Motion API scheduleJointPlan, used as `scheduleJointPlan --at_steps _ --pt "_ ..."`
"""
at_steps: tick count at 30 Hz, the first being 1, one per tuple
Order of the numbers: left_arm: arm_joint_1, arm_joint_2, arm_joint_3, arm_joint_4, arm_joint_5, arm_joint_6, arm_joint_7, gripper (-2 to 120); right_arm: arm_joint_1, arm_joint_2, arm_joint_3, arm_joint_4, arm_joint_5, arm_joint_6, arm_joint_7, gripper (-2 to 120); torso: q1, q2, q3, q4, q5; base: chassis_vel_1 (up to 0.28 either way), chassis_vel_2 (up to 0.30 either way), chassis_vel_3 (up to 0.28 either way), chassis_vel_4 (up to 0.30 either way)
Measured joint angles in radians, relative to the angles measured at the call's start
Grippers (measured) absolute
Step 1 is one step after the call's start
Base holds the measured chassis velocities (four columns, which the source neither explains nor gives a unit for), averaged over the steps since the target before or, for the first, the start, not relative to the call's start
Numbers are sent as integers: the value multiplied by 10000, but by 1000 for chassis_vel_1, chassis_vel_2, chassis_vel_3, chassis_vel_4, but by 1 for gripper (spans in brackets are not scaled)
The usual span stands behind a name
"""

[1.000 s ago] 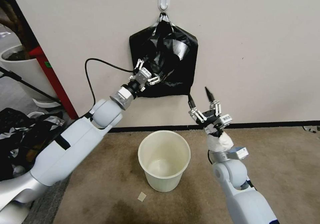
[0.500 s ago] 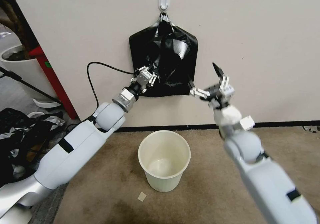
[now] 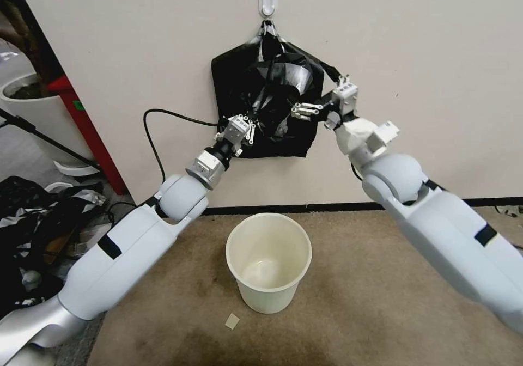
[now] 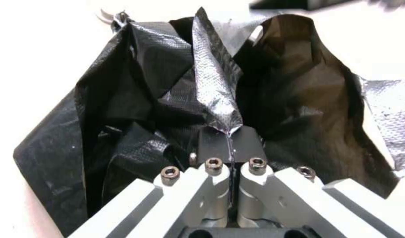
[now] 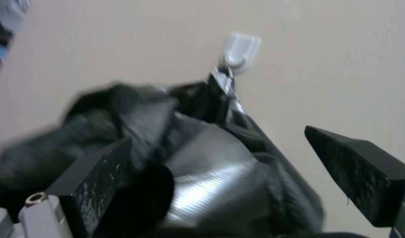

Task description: Place a trash bag onto the trash bin.

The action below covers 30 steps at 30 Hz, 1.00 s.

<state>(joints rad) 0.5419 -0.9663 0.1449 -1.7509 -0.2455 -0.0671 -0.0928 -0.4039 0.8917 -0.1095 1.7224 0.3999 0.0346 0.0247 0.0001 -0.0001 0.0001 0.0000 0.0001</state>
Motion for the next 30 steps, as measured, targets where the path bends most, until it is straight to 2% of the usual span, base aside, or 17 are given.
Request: scheduleJointPlan --at_steps 5,8,9,11,16,24,28,29,30 --pt "72 -41 -42 -70 0 -3 -1 0 227 -117 31 -119 -392 -693 -337 96 0 0 0 0 0 0 0 0 0" --pt "82 -143 -57 -81 0 -4 -1 0 243 -273 183 -159 -571 -815 -1027 86 0 0 0 -1 0 0 0 0 0" --pt "82 -143 -57 -81 0 -4 -1 0 243 -273 183 -159 -571 -815 -1027 86 0 0 0 -1 0 0 0 0 0" --pt "88 -213 -62 -96 1 -4 -1 0 225 -419 257 -161 -747 -874 -1675 76 0 0 -1 -3 1 0 0 0 0" --pt "153 -209 -105 -161 1 -8 0 0 372 -423 284 -402 -1127 -928 -1966 69 0 0 -1 -1 -1 0 0 0 0" --pt "227 -174 -117 -192 -1 -14 7 0 754 -336 162 -879 -1271 -908 -2266 71 -1 0 -1 -1 -1 0 0 0 0" --pt "257 -136 -145 -215 -16 -17 11 0 882 -351 96 -961 -1290 -841 -2591 80 -1 0 -1 1 -1 0 0 0 0" --pt "291 -122 -178 -255 -30 -20 14 0 939 -385 88 -967 -1406 -837 -2843 89 -1 1 -1 0 -1 0 0 0 0" --pt "291 -122 -178 -255 -30 -20 14 0 939 -385 88 -967 -1406 -837 -2843 89 -1 1 -1 0 -1 0 0 0 0"
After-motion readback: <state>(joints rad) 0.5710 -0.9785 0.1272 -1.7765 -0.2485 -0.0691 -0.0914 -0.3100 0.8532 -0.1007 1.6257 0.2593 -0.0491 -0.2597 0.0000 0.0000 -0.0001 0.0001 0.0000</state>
